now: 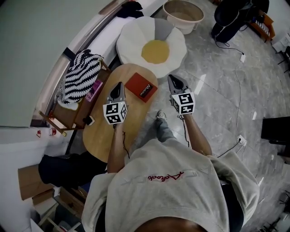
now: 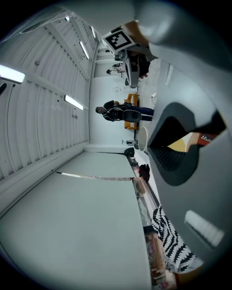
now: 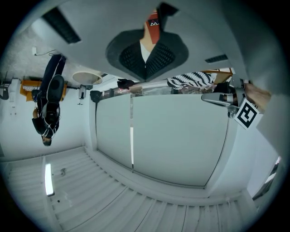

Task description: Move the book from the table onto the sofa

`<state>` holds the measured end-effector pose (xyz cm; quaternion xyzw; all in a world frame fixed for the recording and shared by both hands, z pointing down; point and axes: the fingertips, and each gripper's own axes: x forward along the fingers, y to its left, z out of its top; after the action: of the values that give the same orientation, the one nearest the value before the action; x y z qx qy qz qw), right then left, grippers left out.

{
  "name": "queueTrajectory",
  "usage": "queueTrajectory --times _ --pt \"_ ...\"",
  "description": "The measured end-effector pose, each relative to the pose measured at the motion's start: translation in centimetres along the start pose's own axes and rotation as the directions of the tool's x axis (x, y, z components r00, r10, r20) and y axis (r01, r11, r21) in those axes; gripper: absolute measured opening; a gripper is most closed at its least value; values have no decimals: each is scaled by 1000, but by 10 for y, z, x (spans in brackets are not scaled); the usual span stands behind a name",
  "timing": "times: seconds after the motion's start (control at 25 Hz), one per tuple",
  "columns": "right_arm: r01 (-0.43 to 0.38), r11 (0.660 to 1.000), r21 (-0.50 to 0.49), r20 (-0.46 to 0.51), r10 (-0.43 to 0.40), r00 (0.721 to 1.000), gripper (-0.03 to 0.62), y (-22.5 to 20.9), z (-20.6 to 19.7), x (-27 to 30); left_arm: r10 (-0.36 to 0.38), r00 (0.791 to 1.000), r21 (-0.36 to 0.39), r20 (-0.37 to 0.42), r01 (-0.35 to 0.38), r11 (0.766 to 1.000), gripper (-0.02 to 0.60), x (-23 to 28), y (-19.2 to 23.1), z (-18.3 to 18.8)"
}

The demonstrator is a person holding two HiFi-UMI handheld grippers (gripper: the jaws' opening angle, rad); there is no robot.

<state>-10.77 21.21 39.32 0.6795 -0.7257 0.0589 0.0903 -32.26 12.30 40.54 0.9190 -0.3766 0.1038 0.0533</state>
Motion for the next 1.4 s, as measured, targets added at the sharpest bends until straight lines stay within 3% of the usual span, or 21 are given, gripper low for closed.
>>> queueTrajectory --times 0.6,1.08,1.4 --pt "-60 998 6 -10 60 998 9 -92 19 97 38 999 0 -37 -38 999 9 120 5 27" --pt "-77 996 46 -61 79 995 9 -118 -6 130 88 991 -19 -98 -90 996 9 139 16 6" --pt "-51 998 42 -106 56 993 9 -120 -24 134 77 990 -41 -121 -83 996 9 143 31 -9"
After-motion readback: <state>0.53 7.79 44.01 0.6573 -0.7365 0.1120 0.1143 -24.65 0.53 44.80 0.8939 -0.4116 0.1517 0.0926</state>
